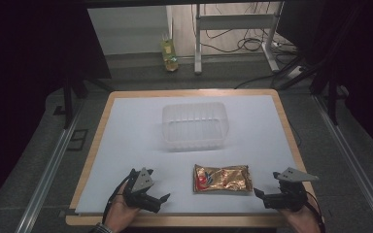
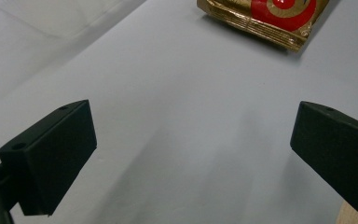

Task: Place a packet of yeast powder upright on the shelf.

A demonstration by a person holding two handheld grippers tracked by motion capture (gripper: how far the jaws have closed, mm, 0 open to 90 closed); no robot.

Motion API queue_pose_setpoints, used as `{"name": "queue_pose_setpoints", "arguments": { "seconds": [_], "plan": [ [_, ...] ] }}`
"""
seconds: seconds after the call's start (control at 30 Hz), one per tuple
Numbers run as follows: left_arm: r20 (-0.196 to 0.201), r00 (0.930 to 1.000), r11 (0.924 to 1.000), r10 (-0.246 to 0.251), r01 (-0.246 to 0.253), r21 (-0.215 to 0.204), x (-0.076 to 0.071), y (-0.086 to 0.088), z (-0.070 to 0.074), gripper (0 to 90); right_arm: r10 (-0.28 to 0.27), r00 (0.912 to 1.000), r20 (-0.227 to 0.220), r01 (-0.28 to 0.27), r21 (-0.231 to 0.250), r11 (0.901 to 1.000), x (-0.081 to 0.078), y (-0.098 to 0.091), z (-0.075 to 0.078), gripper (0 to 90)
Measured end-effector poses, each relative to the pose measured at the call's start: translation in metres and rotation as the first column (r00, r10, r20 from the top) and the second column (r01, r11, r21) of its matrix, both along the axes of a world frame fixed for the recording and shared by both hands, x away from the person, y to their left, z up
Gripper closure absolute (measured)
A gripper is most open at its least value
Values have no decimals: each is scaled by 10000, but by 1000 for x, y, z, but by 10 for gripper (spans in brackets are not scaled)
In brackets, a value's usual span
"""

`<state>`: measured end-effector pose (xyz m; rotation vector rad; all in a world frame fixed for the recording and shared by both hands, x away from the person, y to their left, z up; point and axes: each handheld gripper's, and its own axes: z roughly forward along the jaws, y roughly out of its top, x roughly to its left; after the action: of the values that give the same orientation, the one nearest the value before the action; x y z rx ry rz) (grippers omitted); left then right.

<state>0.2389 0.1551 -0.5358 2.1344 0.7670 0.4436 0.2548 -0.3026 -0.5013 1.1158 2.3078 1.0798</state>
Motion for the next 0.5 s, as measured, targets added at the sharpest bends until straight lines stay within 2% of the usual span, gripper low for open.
{"name": "queue_pose_setpoints", "arguments": {
  "seconds": [0.1,0.23,0.5],
  "plan": [
    [118,9999,9996,-83,86,-260,-1,0,2,0,211,9992,-340,-211,12,9998,1,0,-4,33],
    [1,9998,9997,-178,178,-182,-1,-2,2,0,220,9995,-219,-222,-65,9997,1,0,-4,25],
    [-155,9996,9996,-218,216,-157,-1,-6,2,3,218,9994,-254,-221,-129,9997,2,0,-5,21]
  ]
}}
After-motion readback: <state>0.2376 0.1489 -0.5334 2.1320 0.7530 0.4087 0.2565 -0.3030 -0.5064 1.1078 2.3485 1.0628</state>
